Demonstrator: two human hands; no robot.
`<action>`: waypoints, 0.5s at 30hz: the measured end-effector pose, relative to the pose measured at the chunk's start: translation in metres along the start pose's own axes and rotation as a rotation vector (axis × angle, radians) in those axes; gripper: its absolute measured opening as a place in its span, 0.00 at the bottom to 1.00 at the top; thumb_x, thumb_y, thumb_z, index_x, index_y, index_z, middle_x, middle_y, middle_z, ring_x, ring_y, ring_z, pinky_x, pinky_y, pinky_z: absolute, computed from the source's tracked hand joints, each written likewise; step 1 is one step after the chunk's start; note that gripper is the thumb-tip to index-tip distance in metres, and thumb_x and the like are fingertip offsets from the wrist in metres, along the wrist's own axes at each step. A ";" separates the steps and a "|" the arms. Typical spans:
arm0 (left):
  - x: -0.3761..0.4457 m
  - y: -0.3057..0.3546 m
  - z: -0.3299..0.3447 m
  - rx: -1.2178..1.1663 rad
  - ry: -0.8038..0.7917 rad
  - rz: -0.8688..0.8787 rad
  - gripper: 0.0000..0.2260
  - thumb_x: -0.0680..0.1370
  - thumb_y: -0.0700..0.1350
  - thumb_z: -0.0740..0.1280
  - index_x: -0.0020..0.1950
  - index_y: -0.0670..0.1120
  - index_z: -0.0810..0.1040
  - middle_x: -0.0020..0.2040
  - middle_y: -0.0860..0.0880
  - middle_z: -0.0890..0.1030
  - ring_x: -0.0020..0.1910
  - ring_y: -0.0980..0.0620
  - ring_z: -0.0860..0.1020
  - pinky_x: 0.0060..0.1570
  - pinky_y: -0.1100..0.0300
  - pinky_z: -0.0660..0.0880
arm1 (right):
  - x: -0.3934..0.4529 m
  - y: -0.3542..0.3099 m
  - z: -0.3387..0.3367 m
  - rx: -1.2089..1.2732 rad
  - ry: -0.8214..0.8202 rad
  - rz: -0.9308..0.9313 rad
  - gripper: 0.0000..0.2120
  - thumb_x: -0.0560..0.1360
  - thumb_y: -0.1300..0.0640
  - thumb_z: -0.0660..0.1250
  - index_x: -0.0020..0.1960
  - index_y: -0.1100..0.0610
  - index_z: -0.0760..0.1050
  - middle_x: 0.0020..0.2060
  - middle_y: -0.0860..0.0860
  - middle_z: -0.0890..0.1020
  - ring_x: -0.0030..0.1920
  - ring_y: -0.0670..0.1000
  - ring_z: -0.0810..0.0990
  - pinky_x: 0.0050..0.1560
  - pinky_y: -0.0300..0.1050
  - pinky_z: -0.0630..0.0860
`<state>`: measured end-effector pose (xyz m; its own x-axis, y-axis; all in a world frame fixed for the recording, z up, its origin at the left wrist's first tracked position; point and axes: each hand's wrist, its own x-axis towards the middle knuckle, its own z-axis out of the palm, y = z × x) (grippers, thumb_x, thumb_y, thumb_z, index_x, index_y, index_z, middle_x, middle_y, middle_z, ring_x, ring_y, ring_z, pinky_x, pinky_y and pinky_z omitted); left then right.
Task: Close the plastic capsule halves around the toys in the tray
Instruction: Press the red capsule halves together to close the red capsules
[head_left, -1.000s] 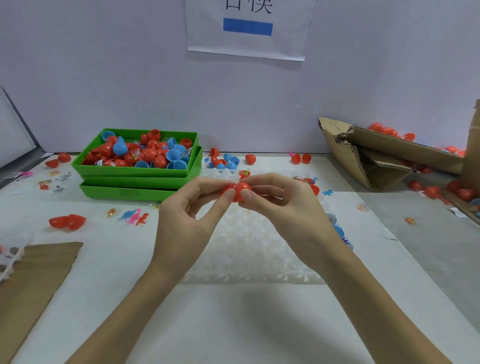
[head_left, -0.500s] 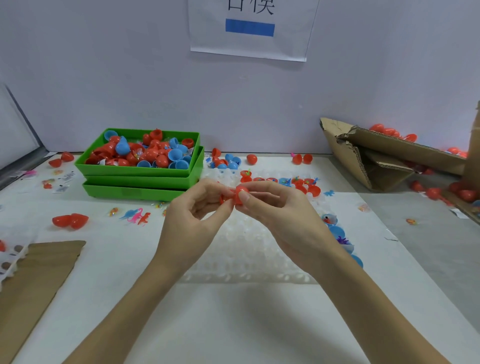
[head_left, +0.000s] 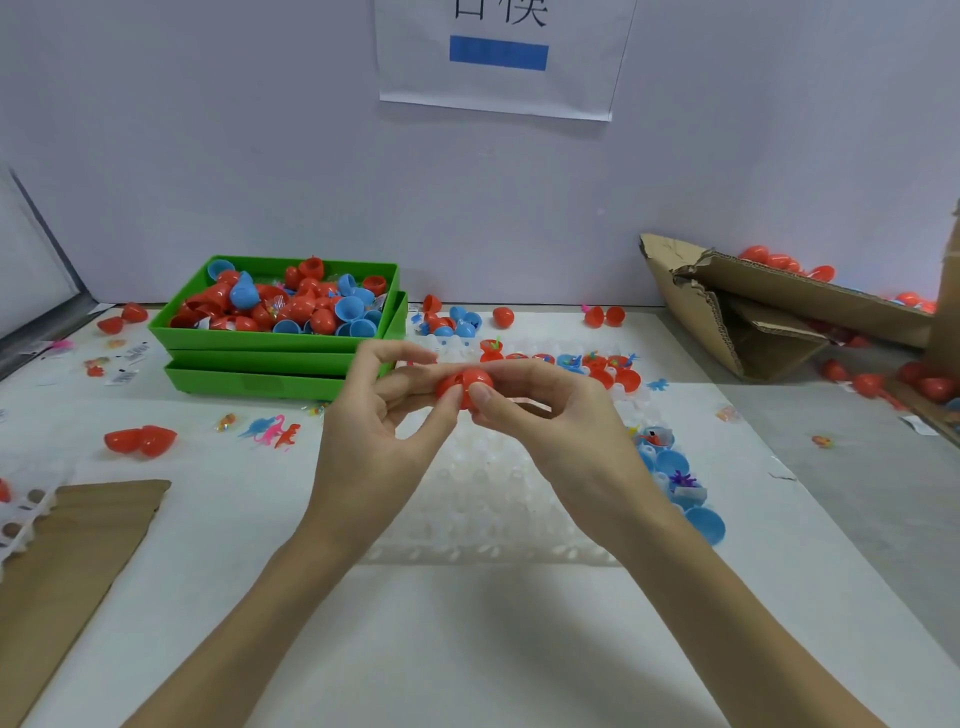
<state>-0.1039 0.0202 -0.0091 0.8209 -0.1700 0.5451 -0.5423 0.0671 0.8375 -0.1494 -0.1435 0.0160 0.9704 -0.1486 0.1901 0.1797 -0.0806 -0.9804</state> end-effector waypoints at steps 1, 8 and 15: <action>0.000 0.000 0.000 0.020 -0.009 0.014 0.11 0.78 0.39 0.74 0.59 0.44 0.79 0.52 0.51 0.87 0.54 0.51 0.86 0.56 0.62 0.81 | 0.000 0.000 0.001 -0.003 0.005 -0.011 0.09 0.77 0.56 0.74 0.57 0.54 0.85 0.48 0.48 0.88 0.50 0.49 0.87 0.58 0.45 0.82; 0.000 -0.002 -0.002 0.041 -0.083 0.062 0.16 0.77 0.38 0.75 0.64 0.44 0.83 0.58 0.52 0.86 0.60 0.49 0.84 0.61 0.61 0.79 | 0.001 0.000 -0.002 0.027 0.009 -0.041 0.11 0.77 0.56 0.74 0.58 0.56 0.85 0.48 0.48 0.88 0.51 0.47 0.87 0.55 0.38 0.81; 0.002 -0.003 -0.010 0.181 -0.033 0.144 0.18 0.72 0.42 0.79 0.62 0.47 0.85 0.56 0.54 0.87 0.59 0.50 0.84 0.60 0.63 0.79 | 0.001 -0.005 -0.008 0.001 -0.080 -0.023 0.11 0.80 0.58 0.71 0.61 0.58 0.84 0.49 0.51 0.88 0.52 0.50 0.87 0.60 0.45 0.81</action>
<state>-0.0989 0.0291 -0.0099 0.7278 -0.2035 0.6549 -0.6794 -0.0838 0.7290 -0.1506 -0.1508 0.0211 0.9758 -0.0670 0.2083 0.2027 -0.0821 -0.9758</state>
